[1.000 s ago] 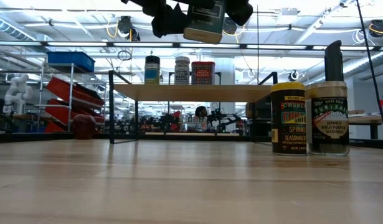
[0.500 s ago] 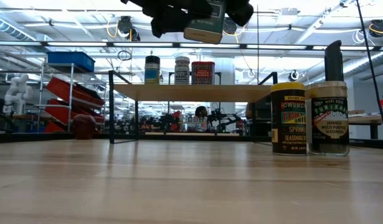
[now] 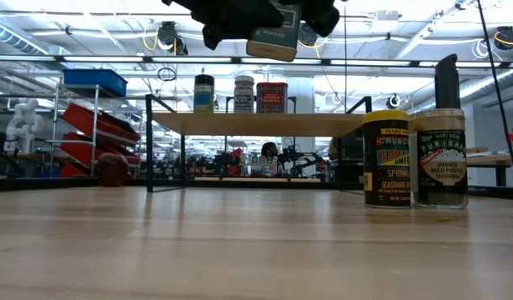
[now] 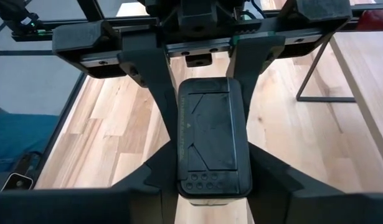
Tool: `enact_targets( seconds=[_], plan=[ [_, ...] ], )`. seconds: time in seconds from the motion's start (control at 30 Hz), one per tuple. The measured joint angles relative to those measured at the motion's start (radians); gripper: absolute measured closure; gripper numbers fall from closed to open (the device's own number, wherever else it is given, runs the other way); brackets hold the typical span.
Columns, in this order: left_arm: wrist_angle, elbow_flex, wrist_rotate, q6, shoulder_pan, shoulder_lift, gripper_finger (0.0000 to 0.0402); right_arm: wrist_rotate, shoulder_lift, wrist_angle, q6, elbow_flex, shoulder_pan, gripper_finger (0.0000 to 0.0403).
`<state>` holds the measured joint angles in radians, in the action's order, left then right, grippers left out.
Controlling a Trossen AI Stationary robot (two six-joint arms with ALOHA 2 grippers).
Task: Shelf spices
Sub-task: Remove the black seasoning can from the shelf
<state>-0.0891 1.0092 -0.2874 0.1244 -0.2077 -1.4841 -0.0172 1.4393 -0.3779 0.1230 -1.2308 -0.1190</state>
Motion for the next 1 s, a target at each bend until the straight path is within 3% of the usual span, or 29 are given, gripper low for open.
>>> enact_targets(
  seconds=[0.5, 0.63, 0.77, 1.0],
  plan=[
    [0.028, 0.000, 0.009, -0.009, 0.001, 0.000, 0.0264, -0.010, -0.012, 0.001, -0.012, 0.000, -0.001, 0.0182],
    [0.120, 0.000, 0.013, 0.000, 0.001, 0.000, 0.0264, 0.005, -0.052, -0.008, -0.033, 0.000, -0.001, 0.0159],
    [0.233, 0.000, 0.017, 0.037, 0.001, 0.000, 0.0264, 0.095, -0.098, -0.048, -0.038, 0.000, -0.003, 0.0142],
    [0.474, 0.000, -0.002, 0.111, -0.023, 0.000, 0.0264, 0.102, -0.120, -0.126, 0.019, 0.000, -0.064, 0.0135]
  ],
)
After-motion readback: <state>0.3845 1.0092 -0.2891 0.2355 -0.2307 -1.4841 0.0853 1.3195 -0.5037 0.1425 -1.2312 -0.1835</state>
